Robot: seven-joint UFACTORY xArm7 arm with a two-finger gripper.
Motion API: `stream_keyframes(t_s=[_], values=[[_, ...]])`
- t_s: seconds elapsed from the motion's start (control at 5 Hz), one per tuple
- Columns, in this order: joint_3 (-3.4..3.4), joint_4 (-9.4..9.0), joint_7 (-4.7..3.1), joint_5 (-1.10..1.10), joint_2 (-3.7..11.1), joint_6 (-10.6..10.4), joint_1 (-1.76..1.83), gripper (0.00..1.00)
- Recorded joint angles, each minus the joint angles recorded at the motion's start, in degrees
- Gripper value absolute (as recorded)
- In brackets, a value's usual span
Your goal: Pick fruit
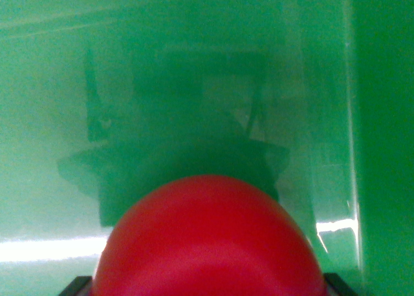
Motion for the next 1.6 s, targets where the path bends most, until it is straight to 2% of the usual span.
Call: stream_keyframes(t_s=[0.2, 0.4, 0.6, 0.8, 1.0, 1.2, 1.4, 1.6], values=[[0.03, 0.56, -0.06, 0.0, -0.33, 0.89, 0.01, 1.0], [0.03, 0.56, -0.06, 0.0, -0.33, 0.89, 0.01, 1.0], [0.06, 1.28, -0.14, -0.01, -0.77, 2.04, 0.03, 1.0], [0.06, 1.28, -0.14, -0.01, -0.77, 2.04, 0.03, 1.0], [0.1, 2.21, -0.24, -0.01, -1.32, 3.52, 0.05, 1.0], [0.1, 2.21, -0.24, -0.01, -1.32, 3.52, 0.05, 1.0], [0.15, 3.3, -0.36, -0.01, -1.98, 5.26, 0.07, 1.0], [0.15, 3.3, -0.36, -0.01, -1.98, 5.26, 0.07, 1.0]])
